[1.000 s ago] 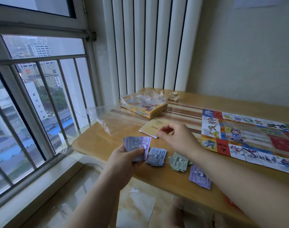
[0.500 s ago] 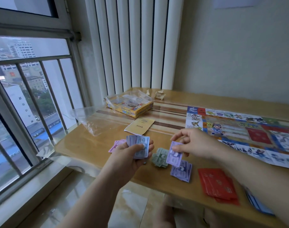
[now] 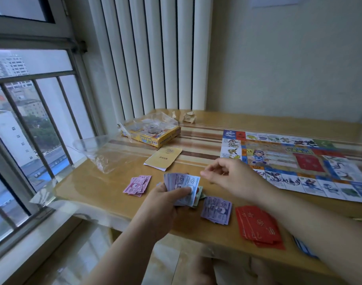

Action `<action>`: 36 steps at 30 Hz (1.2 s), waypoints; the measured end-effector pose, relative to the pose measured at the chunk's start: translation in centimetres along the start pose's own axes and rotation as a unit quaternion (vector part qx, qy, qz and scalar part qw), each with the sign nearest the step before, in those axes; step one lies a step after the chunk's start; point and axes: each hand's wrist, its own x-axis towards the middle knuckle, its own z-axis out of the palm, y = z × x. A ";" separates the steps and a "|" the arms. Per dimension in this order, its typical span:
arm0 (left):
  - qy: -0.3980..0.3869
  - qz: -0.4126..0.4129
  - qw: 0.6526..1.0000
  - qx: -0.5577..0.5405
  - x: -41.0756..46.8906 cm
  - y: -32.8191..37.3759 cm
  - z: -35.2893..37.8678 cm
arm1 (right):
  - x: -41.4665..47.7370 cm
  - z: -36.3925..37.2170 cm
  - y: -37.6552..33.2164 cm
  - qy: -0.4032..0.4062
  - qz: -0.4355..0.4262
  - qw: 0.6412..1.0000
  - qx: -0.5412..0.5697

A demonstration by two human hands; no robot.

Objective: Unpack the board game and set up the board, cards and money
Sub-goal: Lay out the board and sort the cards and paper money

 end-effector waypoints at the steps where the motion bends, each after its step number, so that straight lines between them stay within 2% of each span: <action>1: -0.006 -0.001 1.000 0.001 -0.1 0.0 0.1 | 0.2 0.2 -0.6 -0.020 0.009 0.999 0.032; 6: -0.014 0.000 1.000 -0.013 -0.4 0.4 -0.5 | 1.4 1.7 -1.4 -0.044 0.023 0.998 0.023; 11: 0.054 0.027 0.991 -0.118 0.1 2.7 -3.8 | 3.4 2.2 -2.1 -0.010 0.050 0.994 0.099; 18: 0.105 0.080 0.980 -0.149 -0.1 4.4 -6.9 | 6.1 6.8 -2.7 -0.046 0.068 0.995 0.049; 20: 0.110 0.087 0.980 -0.144 -0.3 4.4 -7.3 | 6.4 8.2 -2.6 -0.047 0.066 0.997 0.018; 24: 0.120 0.080 0.983 -0.111 -0.5 4.0 -7.9 | 6.3 9.5 -2.0 -0.020 0.021 0.980 -0.198; 26: 0.111 0.079 0.985 -0.107 -0.5 3.7 -8.0 | 6.1 9.3 -2.3 0.018 -0.017 0.972 -0.234; 28: 0.093 0.080 0.988 -0.096 -0.7 3.4 -7.8 | 6.0 8.6 -3.3 0.037 -0.031 0.991 -0.124; 30: 0.079 0.077 0.991 -0.082 -0.6 3.1 -7.5 | 5.8 7.9 -4.8 0.006 -0.027 1.000 0.005; 33: 0.059 0.079 0.992 -0.072 -0.6 2.9 -6.7 | 5.4 7.6 -6.1 -0.058 -0.022 0.998 0.015; 36: 0.054 0.083 0.994 -0.054 -1.0 3.0 -6.2 | 5.4 7.7 -6.1 -0.075 -0.009 0.997 0.012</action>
